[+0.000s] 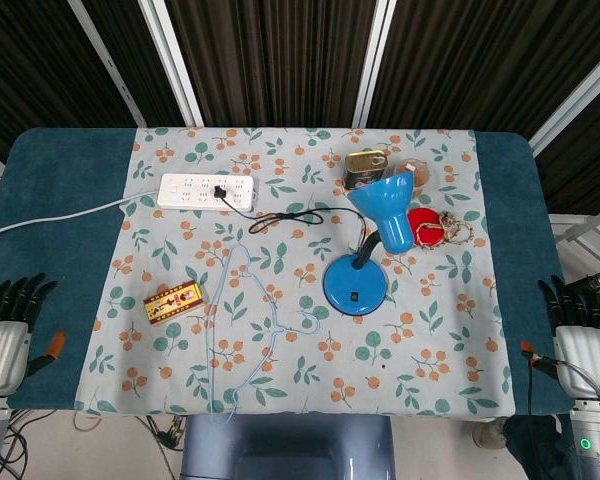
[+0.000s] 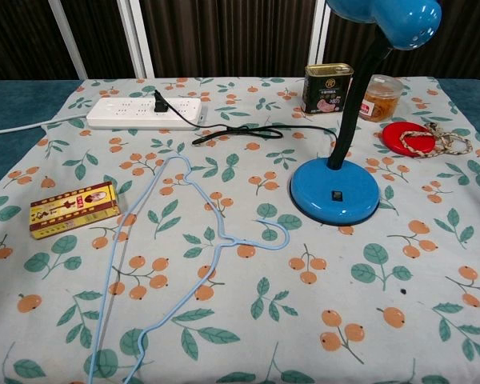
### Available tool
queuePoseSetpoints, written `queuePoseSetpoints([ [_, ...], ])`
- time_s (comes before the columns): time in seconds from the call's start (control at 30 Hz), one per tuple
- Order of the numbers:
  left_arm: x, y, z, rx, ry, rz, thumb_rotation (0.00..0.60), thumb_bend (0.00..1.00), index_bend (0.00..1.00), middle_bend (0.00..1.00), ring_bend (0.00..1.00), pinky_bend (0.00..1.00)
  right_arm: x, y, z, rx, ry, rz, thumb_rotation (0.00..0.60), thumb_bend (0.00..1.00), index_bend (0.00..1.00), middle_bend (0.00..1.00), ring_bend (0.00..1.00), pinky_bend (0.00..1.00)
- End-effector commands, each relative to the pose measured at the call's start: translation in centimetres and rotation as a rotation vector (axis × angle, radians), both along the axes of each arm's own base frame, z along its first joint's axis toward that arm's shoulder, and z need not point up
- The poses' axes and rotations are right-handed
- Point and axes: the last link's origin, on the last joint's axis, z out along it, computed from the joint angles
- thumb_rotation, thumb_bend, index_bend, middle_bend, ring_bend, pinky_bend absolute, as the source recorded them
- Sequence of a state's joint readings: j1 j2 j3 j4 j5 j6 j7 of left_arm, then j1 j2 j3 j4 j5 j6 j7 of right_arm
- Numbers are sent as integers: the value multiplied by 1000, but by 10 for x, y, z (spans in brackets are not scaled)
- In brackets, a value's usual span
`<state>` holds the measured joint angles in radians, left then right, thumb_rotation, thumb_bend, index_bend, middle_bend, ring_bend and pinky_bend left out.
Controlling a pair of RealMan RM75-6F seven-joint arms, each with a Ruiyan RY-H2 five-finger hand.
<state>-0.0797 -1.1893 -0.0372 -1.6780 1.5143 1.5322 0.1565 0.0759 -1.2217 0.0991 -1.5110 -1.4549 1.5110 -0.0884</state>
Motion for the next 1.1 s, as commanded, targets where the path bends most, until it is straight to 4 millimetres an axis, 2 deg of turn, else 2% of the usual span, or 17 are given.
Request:
queuePoseSetpoints([
  [0.03, 0, 0, 0, -2, 1, 1, 600, 361, 147, 63, 47, 44, 0, 0, -1, 3, 1, 1, 600, 292, 25, 44, 97, 0],
  [0.87, -1, 2, -1, 1, 6, -2, 600, 361, 148, 63, 47, 40, 2, 1, -7, 29, -4, -4, 600, 293, 25, 43, 98, 0],
  [0.97, -1, 2, -1, 1, 6, -3, 600, 361, 148, 63, 47, 40, 4, 2, -7, 36, -9, -1, 600, 293, 25, 75, 147, 47],
  [1.03, -1, 1, -1, 2, 4, -1, 600, 361, 148, 63, 47, 40, 5, 3, -8, 54, -18, -6, 600, 294, 25, 130, 188, 112],
  [1.1, 0, 1, -1, 4, 6, -1, 600, 361, 147, 63, 47, 40, 6, 6, -12, 109, -37, -16, 600, 337, 25, 173, 232, 185],
])
